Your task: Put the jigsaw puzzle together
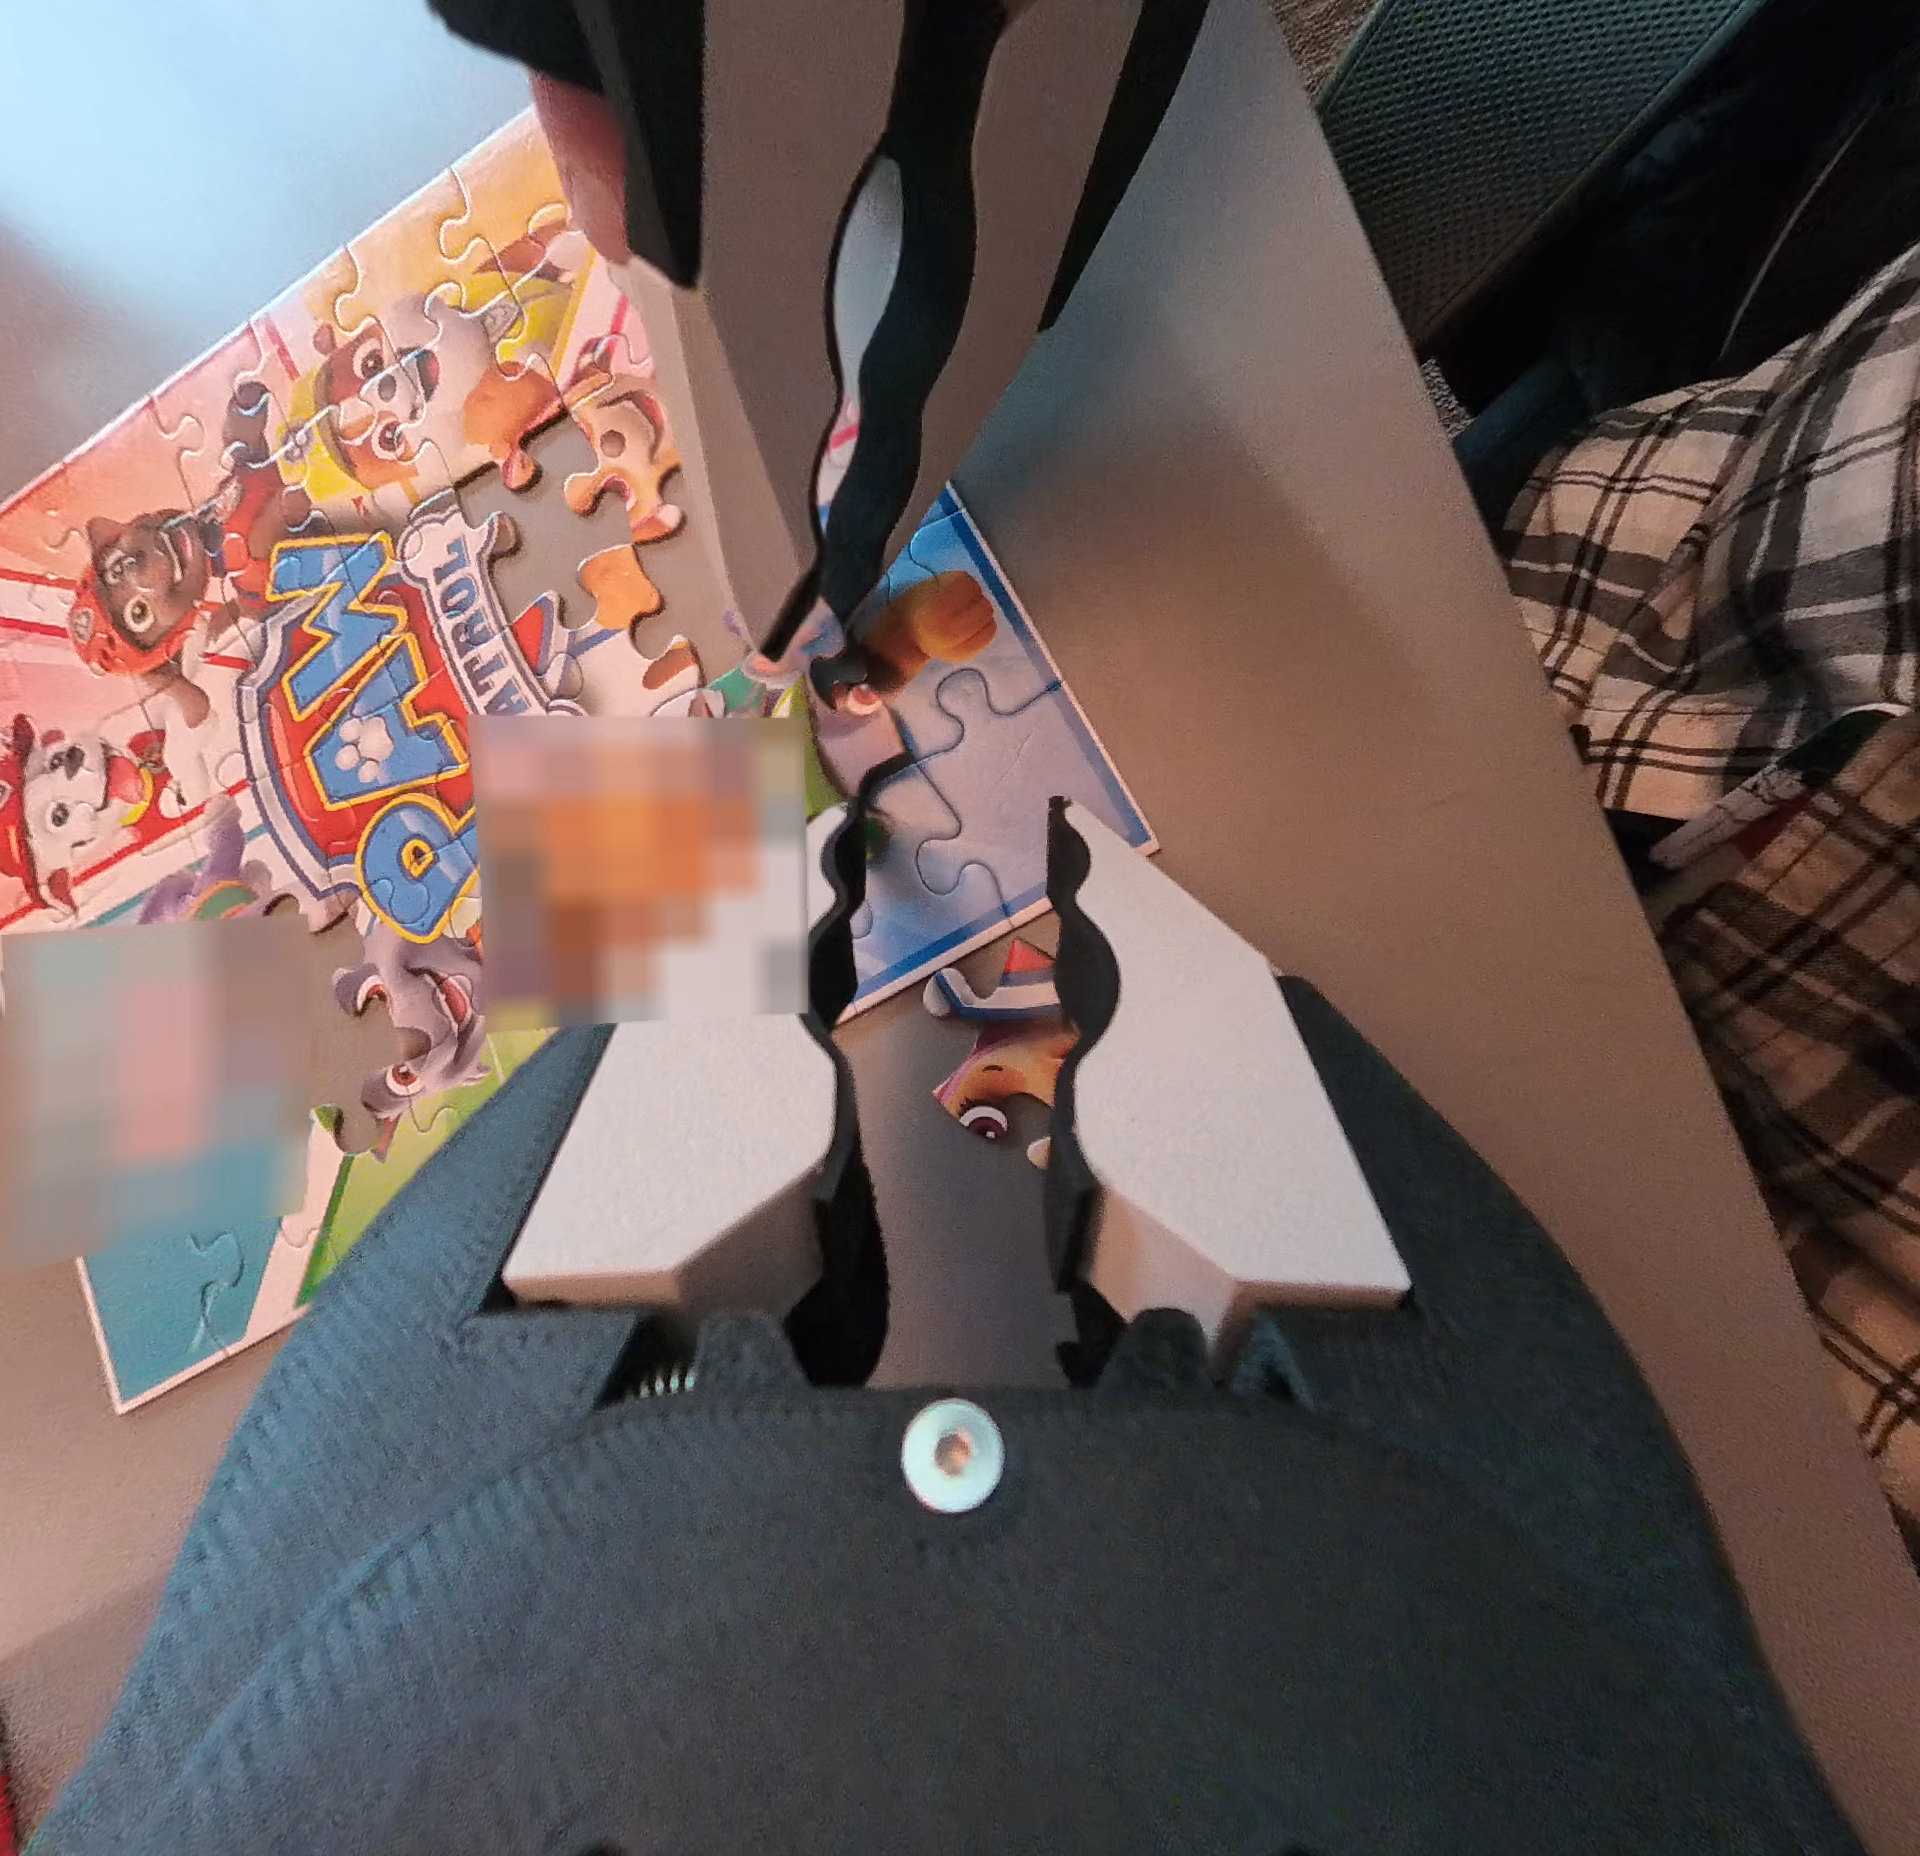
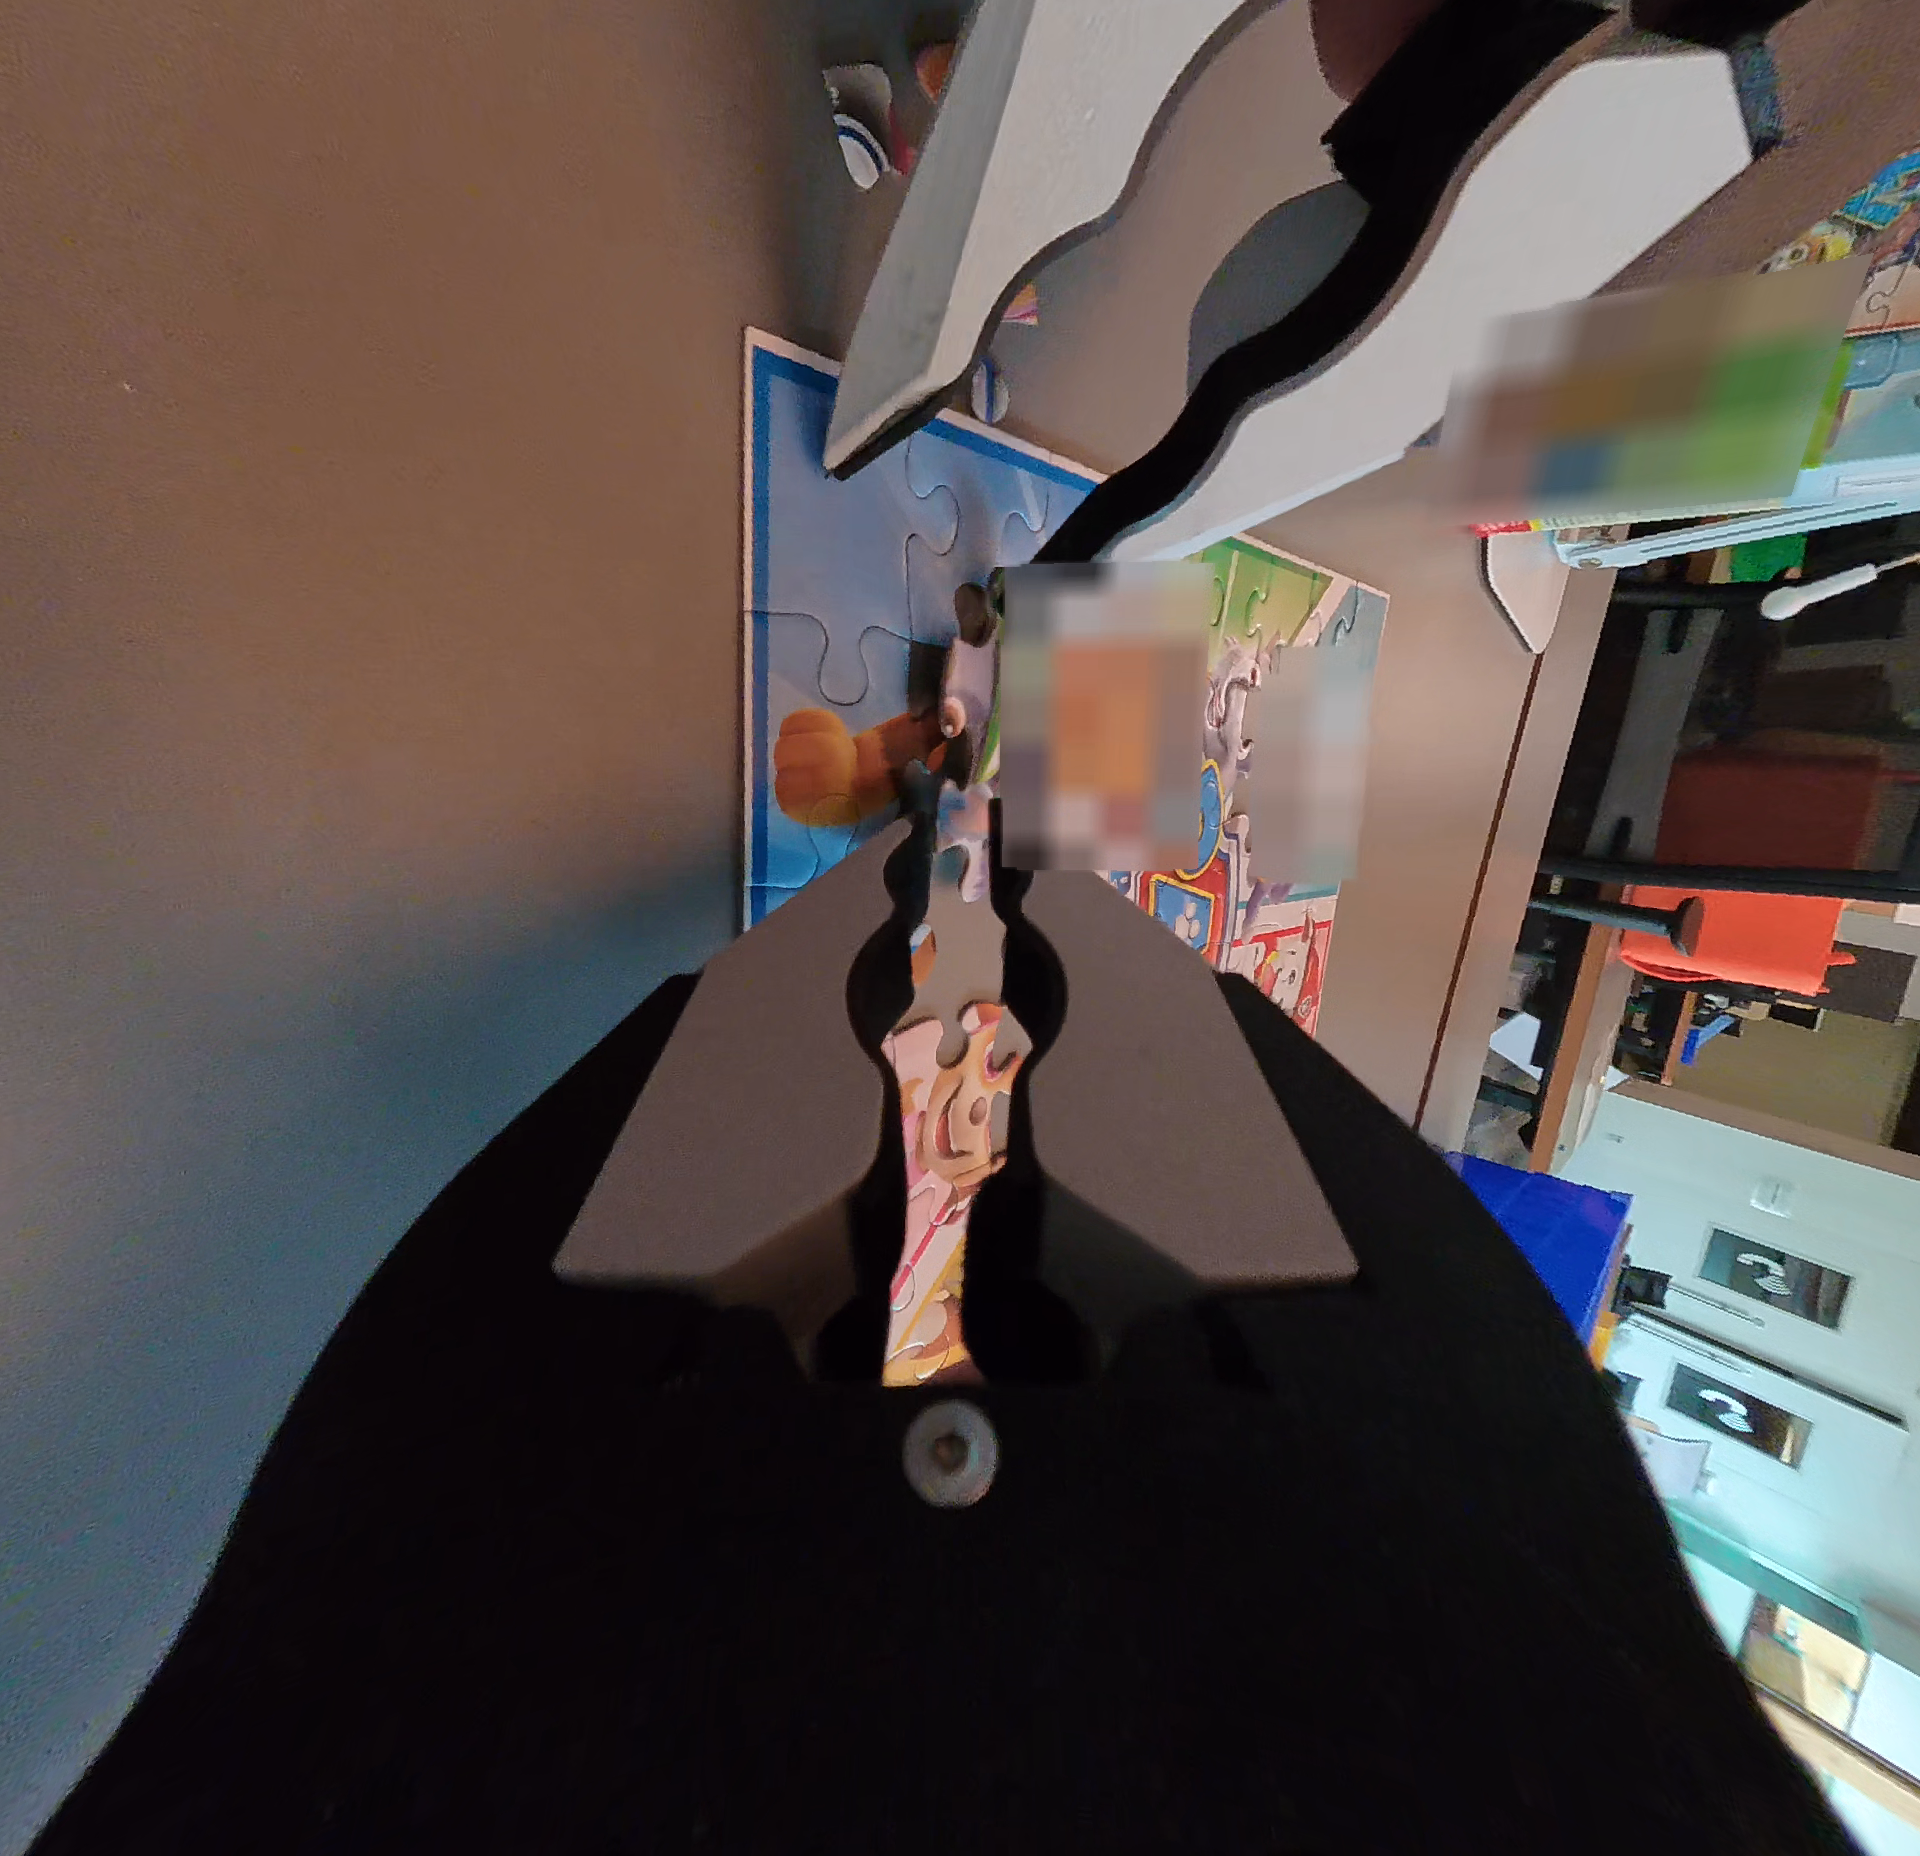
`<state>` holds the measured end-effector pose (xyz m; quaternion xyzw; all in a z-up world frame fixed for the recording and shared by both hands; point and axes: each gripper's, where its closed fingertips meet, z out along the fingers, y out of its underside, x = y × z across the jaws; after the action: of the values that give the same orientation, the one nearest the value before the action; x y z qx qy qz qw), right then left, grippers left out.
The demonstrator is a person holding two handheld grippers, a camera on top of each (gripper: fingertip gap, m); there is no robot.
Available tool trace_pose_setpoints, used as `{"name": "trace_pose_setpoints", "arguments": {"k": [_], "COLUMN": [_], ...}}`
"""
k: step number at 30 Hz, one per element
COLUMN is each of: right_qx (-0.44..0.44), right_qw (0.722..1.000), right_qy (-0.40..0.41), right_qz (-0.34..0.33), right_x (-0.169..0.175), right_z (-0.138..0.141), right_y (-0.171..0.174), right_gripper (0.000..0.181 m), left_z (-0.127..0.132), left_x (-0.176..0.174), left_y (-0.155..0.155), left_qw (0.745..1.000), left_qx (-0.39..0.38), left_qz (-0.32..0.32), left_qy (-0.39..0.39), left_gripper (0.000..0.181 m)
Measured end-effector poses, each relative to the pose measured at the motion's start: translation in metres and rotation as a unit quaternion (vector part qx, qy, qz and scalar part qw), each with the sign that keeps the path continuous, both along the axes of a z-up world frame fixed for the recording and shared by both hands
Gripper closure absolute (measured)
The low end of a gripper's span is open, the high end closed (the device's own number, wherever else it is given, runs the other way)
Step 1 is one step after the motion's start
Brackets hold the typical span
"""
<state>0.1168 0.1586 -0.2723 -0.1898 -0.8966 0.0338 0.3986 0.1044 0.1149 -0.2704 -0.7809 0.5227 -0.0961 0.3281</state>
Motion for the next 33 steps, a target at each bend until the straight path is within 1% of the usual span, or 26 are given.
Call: {"name": "trace_pose_setpoints", "arguments": {"k": [6, 10, 12, 17, 21, 23, 26, 30, 33], "right_qx": [-0.029, -0.025, -0.029, -0.039, -0.034, -0.045, -0.085, -0.169, -0.247], "right_qw": [0.999, 0.999, 0.999, 0.997, 0.997, 0.996, 0.993, 0.977, 0.958], "right_qy": [-0.008, -0.023, -0.033, -0.046, -0.052, -0.049, -0.033, -0.036, -0.052], "right_qz": [-0.014, -0.025, -0.030, -0.040, -0.050, -0.058, -0.079, -0.128, -0.134], "right_x": [0.000, -0.002, -0.002, 0.001, 0.004, 0.005, 0.005, 0.002, -0.002], "right_z": [0.005, 0.002, 0.001, 0.002, -0.001, 0.000, 0.007, 0.006, 0.003], "right_y": [0.003, 0.003, 0.003, 0.003, 0.007, 0.008, 0.011, 0.017, 0.016], "right_gripper": [0.159, 0.166, 0.170, 0.168, 0.179, 0.177, 0.172, 0.156, 0.157], "left_z": [-0.001, 0.000, -0.001, -0.002, -0.001, -0.001, -0.001, -0.002, -0.002], "left_x": [-0.001, -0.002, -0.002, -0.002, -0.003, -0.004, -0.005, -0.005, -0.005], "left_y": [0.001, 0.001, 0.000, 0.000, 0.001, 0.001, 0.002, 0.001, 0.002], "left_qw": [1.000, 1.000, 1.000, 0.999, 0.999, 0.999, 0.999, 0.999, 0.998], "left_qx": [-0.021, -0.014, -0.022, -0.036, -0.031, -0.028, -0.032, -0.042, -0.051], "left_qz": [0.011, 0.010, 0.010, 0.015, 0.015, 0.014, 0.019, 0.021, 0.026], "left_qy": [-0.014, -0.008, -0.012, -0.022, -0.015, -0.012, -0.014, -0.021, -0.029], "left_gripper": [0.146, 0.145, 0.147, 0.148, 0.147, 0.145, 0.143, 0.143, 0.142]}}
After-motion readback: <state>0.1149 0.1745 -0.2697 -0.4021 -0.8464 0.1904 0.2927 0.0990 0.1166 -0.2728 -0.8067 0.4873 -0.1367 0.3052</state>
